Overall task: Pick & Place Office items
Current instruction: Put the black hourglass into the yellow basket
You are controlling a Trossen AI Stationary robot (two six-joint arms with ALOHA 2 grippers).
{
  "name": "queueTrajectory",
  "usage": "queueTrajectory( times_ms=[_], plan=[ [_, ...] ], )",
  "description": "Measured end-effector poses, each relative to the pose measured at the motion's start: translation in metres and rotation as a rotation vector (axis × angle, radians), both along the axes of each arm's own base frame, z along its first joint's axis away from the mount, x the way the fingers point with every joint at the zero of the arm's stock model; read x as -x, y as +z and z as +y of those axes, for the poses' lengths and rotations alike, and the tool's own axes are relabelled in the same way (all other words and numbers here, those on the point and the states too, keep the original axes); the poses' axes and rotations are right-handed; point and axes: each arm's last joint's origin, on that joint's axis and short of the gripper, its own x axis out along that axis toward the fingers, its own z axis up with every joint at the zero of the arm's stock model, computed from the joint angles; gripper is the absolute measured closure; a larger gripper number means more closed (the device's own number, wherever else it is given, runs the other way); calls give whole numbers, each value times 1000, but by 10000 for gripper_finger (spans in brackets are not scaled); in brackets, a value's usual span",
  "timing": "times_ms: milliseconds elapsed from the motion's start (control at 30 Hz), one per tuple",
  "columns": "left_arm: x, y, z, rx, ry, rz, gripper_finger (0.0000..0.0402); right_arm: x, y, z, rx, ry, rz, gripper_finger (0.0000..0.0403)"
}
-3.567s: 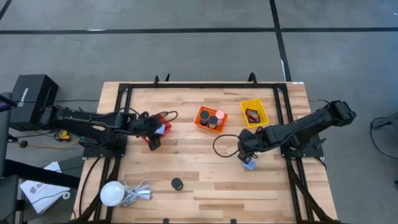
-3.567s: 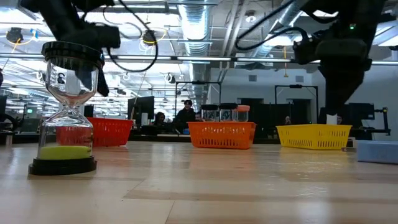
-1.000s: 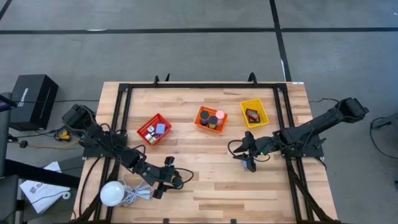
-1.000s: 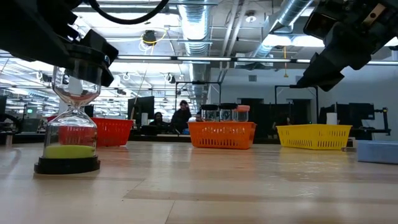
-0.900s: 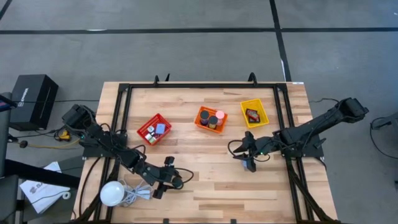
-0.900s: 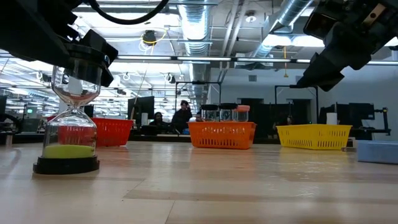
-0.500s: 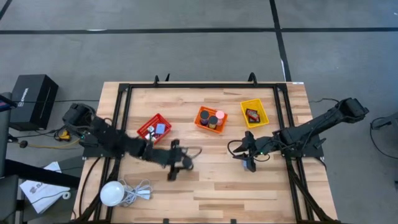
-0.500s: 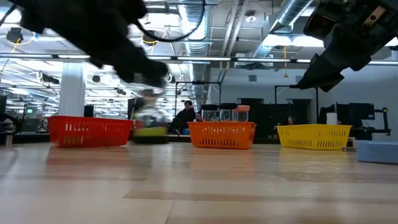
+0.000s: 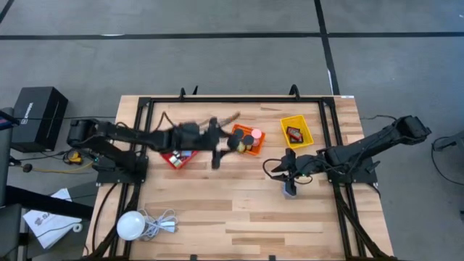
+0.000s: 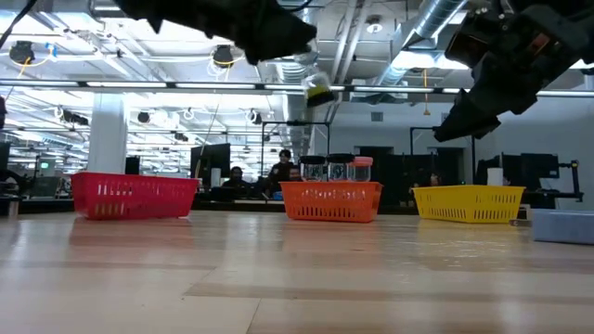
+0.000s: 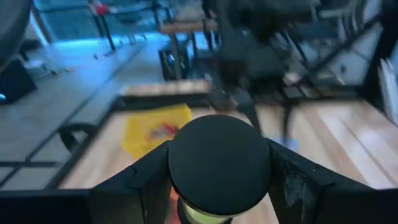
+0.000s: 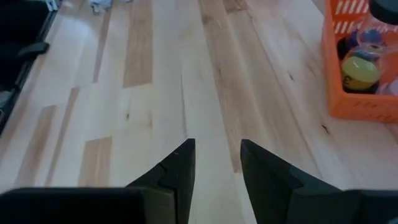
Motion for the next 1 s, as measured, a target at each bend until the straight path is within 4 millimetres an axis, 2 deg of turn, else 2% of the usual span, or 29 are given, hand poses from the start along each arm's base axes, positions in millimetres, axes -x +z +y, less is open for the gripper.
queueTrajectory(
  times_ms=[200, 367, 467, 667, 833, 1000],
  plan=[
    [-6, 10, 52, 15, 64, -31, 182, -1, 0, -4, 7, -15, 4, 283],
    [-12, 3, 87, 23, 113, -36, 196, -2, -1, -8, 9, -36, 7, 283],
    [-14, -5, 101, 29, 137, -23, 190, -2, -1, -12, 10, -51, 10, 283],
    [-23, -32, 115, 61, 133, 38, 191, -3, -1, -17, 9, -78, 10, 283],
    [-31, -47, 118, 82, 124, 46, 189, -3, -1, -18, 9, -82, 11, 283],
    [-30, -61, 115, 121, 103, 130, 184, -3, -1, -18, 9, -81, 16, 283]
  ],
)
